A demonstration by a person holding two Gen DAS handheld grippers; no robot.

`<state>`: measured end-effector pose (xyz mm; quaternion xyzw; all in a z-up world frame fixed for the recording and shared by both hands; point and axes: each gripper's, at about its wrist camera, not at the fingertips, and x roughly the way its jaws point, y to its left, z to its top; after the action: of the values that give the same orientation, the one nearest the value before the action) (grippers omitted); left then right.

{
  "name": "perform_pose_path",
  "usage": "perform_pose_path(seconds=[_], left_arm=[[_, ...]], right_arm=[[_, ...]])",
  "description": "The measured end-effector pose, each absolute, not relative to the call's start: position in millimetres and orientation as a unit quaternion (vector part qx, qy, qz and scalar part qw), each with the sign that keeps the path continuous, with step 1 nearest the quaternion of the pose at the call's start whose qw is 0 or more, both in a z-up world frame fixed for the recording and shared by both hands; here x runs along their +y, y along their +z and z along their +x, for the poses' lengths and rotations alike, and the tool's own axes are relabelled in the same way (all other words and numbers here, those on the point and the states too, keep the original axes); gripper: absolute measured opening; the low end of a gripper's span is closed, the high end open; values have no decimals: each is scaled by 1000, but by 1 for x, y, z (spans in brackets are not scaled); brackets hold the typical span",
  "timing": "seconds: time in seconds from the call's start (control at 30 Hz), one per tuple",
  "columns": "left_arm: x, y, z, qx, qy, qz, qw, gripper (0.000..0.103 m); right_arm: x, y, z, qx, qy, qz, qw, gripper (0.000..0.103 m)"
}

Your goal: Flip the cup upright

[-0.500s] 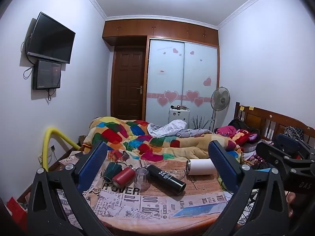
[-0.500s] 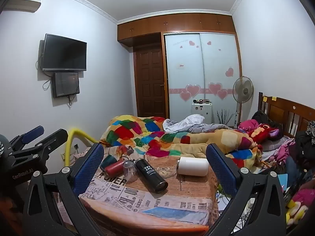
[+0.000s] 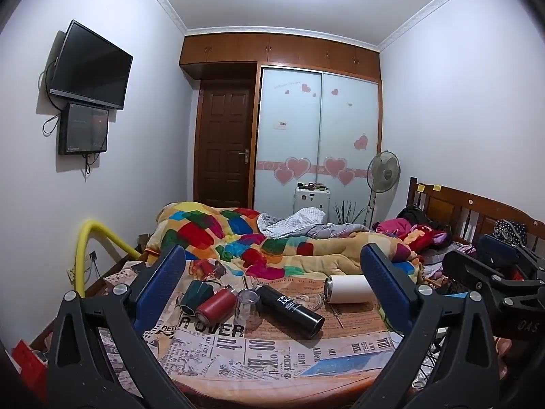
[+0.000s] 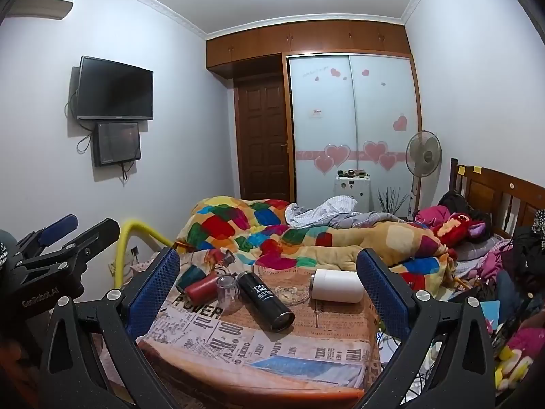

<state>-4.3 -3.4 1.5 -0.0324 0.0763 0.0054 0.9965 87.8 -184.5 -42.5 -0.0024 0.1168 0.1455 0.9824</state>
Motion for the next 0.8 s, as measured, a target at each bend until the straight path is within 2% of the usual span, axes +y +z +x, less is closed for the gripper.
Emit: perform_pose_path(seconds=[0.8], left_arm=[[1, -11, 2, 86, 7, -39, 996, 103]], right_arm=[[-180, -47, 86, 120, 148, -5, 982, 103]])
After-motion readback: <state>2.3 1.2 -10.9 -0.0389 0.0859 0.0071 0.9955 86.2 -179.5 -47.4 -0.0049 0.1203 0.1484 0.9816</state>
